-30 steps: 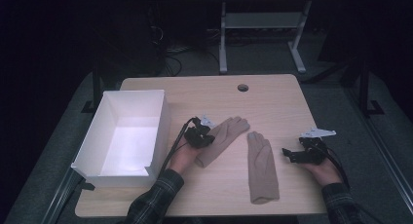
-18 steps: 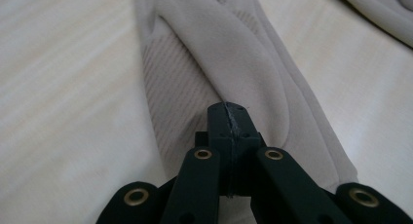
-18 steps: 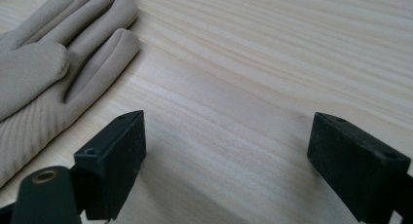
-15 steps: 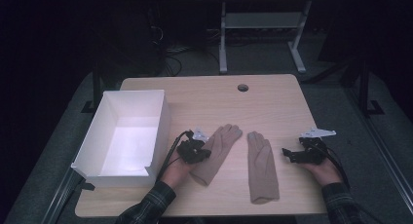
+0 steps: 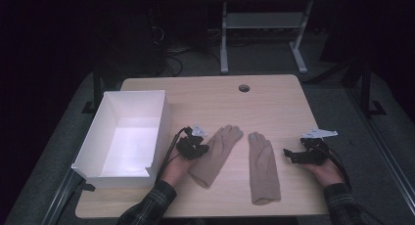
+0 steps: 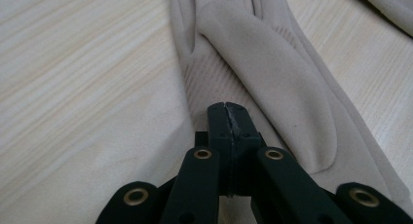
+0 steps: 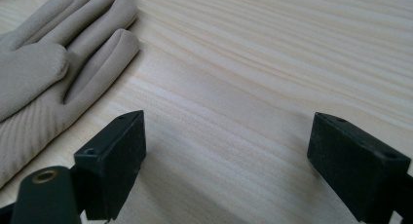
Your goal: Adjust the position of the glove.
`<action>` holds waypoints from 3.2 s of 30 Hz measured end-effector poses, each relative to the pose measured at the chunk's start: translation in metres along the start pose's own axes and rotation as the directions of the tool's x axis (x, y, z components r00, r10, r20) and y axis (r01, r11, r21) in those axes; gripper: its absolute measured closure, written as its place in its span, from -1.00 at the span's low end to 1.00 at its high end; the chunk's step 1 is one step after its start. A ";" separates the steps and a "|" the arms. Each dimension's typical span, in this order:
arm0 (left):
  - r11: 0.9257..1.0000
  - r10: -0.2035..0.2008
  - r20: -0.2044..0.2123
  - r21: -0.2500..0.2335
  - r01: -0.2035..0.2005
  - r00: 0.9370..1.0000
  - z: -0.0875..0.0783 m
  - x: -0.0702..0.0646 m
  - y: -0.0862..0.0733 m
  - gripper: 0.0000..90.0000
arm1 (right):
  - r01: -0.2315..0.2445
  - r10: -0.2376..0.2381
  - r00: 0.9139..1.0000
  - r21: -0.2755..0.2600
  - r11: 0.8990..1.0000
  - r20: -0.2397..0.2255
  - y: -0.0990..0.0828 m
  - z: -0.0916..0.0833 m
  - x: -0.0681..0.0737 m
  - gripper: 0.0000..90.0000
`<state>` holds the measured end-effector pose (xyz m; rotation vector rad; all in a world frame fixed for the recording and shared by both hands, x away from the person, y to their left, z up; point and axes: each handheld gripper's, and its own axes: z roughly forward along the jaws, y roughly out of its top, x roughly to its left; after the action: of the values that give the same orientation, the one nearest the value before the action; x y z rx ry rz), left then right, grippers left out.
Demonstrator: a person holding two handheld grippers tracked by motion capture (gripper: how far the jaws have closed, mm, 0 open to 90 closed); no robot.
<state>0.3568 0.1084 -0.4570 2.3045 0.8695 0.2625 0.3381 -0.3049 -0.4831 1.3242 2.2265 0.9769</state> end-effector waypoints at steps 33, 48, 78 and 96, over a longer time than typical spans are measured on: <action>1.000 0.002 0.085 -0.017 -0.001 0.996 0.009 -0.010 0.007 0.27 | 0.000 0.000 1.000 0.000 1.000 0.000 0.000 0.000 0.000 -0.70; 1.000 -0.014 0.140 -0.007 0.015 0.990 0.014 -0.013 0.007 0.85 | 0.021 -0.021 1.000 0.004 1.000 -0.021 0.000 0.000 0.001 -0.73; 0.991 -0.079 0.276 -0.083 0.106 0.958 0.001 -0.013 0.014 0.94 | 0.183 -0.151 0.917 0.053 0.982 -0.370 0.011 -0.009 0.047 0.99; 0.993 -0.049 0.312 -0.087 0.080 0.949 0.002 -0.024 0.019 0.94 | 0.197 -0.164 0.899 0.041 0.980 -0.407 0.014 -0.003 0.057 0.99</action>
<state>0.3498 0.0808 -0.4455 2.1452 0.7512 -0.0837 0.3176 -0.2520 -0.4691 0.9876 2.6637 1.1852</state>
